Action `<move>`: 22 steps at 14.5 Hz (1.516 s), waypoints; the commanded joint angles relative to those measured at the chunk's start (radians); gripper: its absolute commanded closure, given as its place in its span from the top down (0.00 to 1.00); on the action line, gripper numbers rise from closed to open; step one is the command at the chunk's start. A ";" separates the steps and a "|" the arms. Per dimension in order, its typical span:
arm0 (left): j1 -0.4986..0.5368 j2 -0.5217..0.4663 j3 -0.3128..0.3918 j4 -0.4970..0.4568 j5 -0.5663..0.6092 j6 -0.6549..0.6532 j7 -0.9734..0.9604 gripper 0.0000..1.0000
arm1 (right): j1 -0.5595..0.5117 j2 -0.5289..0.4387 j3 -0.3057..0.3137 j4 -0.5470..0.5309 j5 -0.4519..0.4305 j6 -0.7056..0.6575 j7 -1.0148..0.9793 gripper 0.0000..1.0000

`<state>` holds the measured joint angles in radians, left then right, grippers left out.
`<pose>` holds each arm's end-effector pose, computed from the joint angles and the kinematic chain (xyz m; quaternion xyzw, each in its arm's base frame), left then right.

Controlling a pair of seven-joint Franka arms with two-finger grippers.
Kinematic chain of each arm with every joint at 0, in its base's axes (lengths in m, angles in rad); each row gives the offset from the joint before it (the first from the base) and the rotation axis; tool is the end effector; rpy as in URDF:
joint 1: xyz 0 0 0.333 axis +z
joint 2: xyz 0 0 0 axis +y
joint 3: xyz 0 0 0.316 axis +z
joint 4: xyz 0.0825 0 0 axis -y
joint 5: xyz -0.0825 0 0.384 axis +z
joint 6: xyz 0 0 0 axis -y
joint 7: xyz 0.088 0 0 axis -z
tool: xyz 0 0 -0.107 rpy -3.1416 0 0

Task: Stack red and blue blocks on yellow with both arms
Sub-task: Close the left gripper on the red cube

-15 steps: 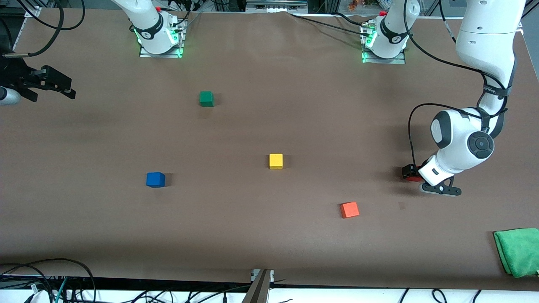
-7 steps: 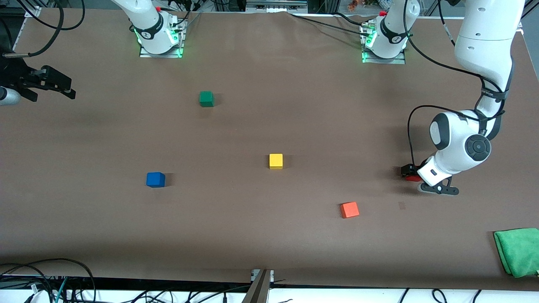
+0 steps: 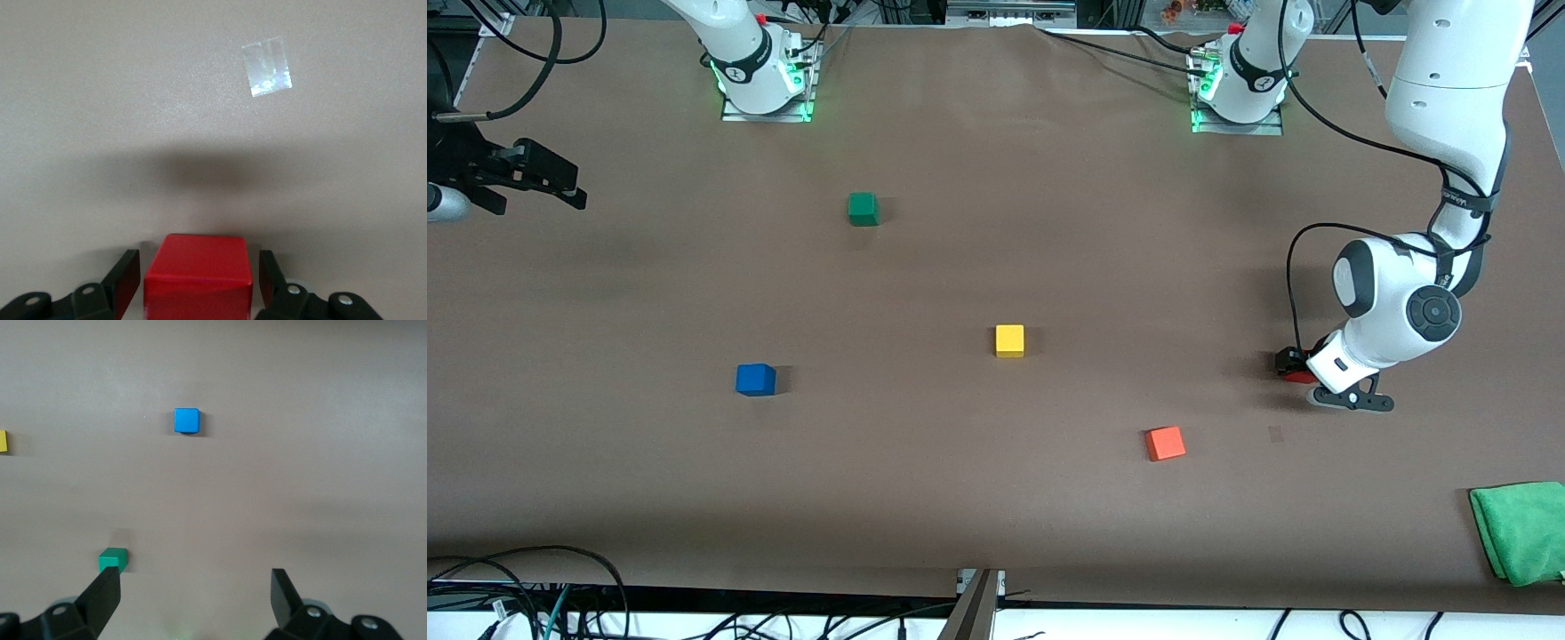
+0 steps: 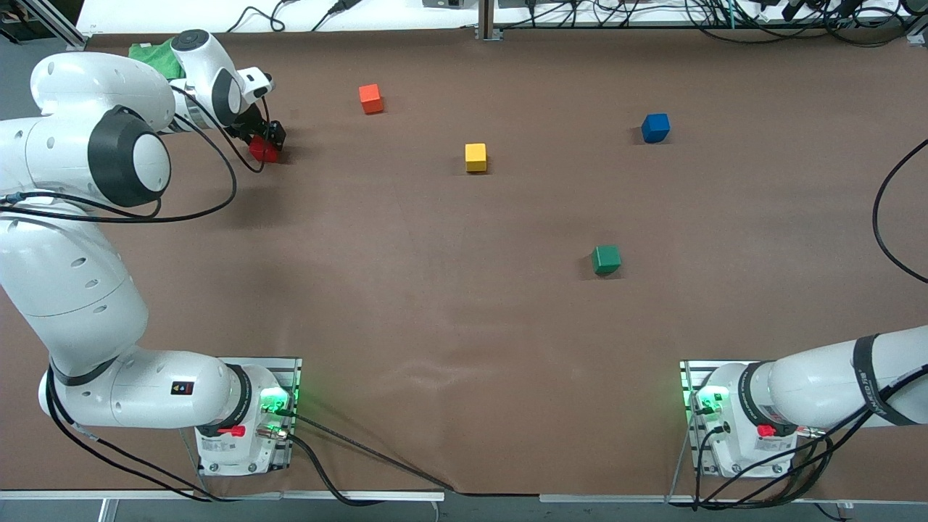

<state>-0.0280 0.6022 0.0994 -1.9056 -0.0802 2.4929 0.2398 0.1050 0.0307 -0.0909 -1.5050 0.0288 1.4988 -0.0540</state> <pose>0.6262 0.0429 0.1795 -0.9981 0.0606 0.0059 0.0032 0.5569 0.0120 0.6322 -0.9991 -0.0348 0.0181 0.0133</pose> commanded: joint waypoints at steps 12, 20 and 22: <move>0.003 -0.062 0.005 0.004 -0.021 -0.131 0.021 0.90 | -0.001 -0.003 -0.001 0.006 -0.003 -0.009 -0.012 1.00; 0.003 -0.055 0.005 0.008 -0.021 -0.128 0.019 0.88 | -0.001 -0.003 -0.001 0.006 -0.004 -0.009 -0.013 1.00; 0.003 -0.055 0.005 0.011 -0.021 -0.126 0.018 0.84 | -0.001 -0.003 -0.001 0.006 -0.004 -0.009 -0.012 1.00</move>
<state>-0.0277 0.5572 0.1036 -1.8977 -0.0802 2.3769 0.2399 0.1050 0.0307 -0.0913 -1.5050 0.0288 1.4988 -0.0540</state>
